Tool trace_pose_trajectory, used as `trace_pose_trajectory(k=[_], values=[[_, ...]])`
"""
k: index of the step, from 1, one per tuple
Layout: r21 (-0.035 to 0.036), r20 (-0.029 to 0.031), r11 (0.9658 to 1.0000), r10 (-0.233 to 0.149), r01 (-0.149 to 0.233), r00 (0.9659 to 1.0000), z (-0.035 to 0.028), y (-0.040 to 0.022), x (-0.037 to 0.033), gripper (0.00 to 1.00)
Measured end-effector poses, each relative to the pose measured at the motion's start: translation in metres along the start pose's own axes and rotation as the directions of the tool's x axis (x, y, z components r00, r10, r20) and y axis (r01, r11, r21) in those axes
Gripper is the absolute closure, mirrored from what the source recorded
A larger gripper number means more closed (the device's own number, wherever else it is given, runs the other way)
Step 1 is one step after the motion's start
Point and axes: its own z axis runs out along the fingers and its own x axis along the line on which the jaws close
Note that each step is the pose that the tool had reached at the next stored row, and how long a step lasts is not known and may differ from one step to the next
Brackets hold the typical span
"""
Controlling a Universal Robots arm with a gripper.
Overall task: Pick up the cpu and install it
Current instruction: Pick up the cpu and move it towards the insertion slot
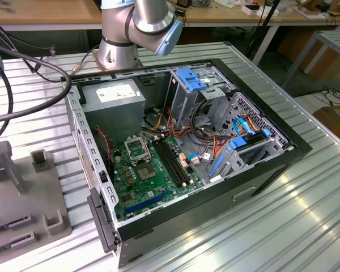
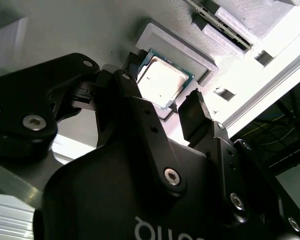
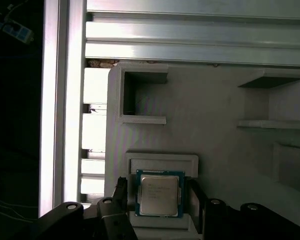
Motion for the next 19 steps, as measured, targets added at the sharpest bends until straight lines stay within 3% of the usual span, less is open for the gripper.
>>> trace_pose_trajectory(k=[19], values=[[0.0021,0.0001,1.0000,0.000,0.000,1.0000,0.0028,-0.0002,-0.0009,0.41]])
